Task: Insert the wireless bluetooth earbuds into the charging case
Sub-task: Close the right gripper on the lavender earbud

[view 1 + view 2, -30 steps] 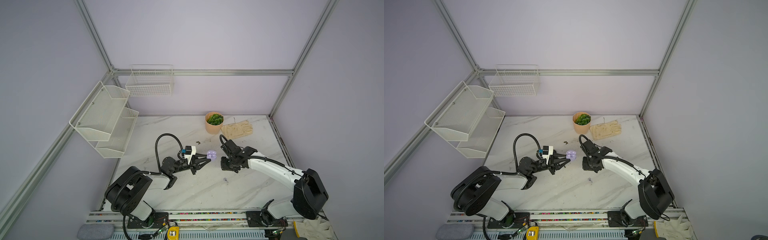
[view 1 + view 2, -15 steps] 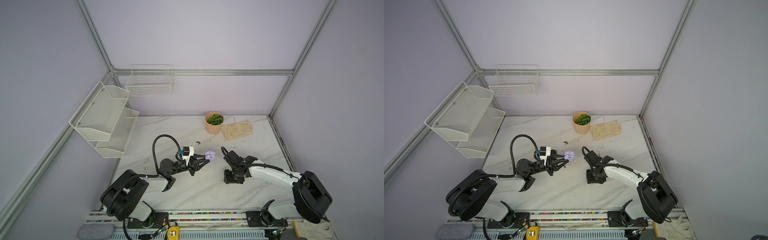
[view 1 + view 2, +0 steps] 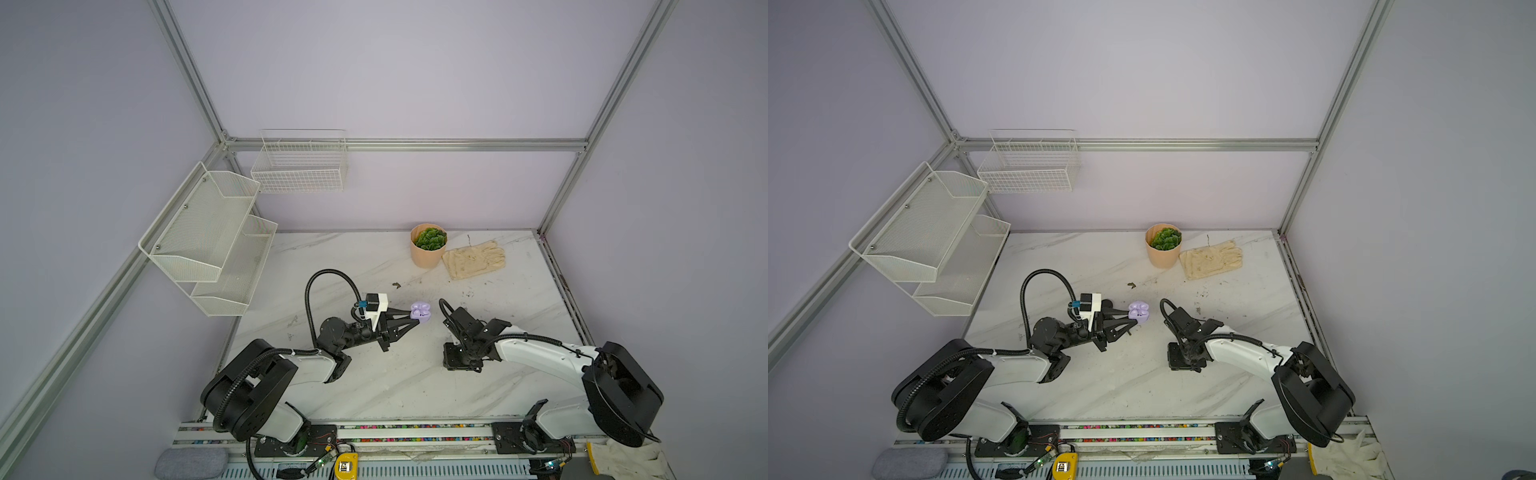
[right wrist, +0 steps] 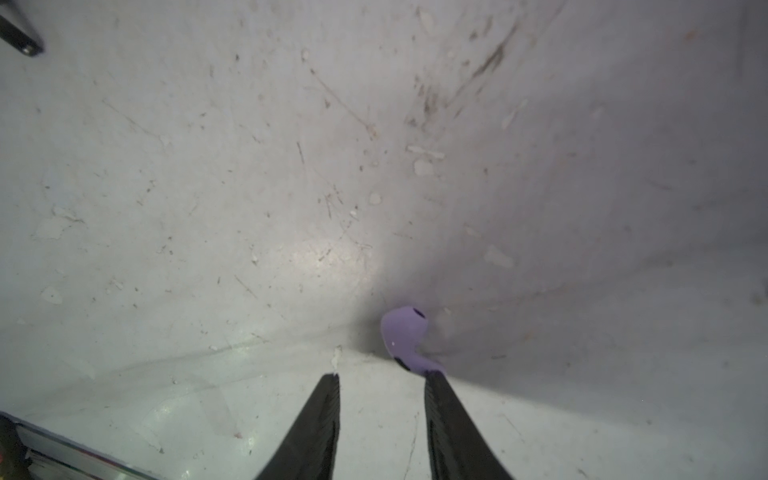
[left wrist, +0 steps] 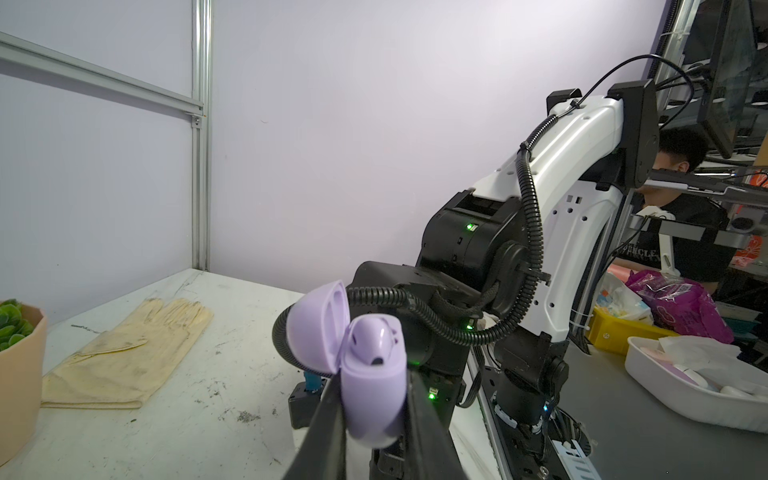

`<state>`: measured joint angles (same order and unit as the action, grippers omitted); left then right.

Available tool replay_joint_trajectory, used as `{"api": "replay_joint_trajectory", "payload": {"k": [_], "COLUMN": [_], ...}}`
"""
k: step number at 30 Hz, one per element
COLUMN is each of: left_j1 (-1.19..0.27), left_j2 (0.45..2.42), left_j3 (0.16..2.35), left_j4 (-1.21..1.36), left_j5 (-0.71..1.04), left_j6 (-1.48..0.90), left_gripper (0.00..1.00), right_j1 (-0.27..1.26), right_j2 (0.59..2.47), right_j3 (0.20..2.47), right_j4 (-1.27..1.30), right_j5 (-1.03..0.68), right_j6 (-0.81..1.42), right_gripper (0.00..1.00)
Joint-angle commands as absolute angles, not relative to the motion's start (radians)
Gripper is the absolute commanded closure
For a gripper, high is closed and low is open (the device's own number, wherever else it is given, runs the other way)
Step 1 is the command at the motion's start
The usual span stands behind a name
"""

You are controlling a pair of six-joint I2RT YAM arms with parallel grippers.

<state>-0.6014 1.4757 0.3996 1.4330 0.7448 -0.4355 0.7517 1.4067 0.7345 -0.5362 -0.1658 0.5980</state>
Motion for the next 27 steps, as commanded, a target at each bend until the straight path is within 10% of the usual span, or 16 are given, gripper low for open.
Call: {"api": "replay_joint_trajectory", "payload": {"k": [1, 27], "left_j1": [-0.597, -0.598], "left_j2": [1.474, 1.459], "left_j3": [0.391, 0.377], "left_j4": [1.502, 1.503], "left_j5": [0.746, 0.739], "left_j6": [-0.436, -0.432], "left_gripper": [1.00, 1.00], "right_j1": [0.771, 0.848], "right_j2": [1.419, 1.515], "right_j3": [0.724, 0.841], "right_j4": [-0.518, -0.606], "right_j5": [-0.163, 0.000], "right_j6": [0.636, 0.620], "right_gripper": [0.63, 0.63]}}
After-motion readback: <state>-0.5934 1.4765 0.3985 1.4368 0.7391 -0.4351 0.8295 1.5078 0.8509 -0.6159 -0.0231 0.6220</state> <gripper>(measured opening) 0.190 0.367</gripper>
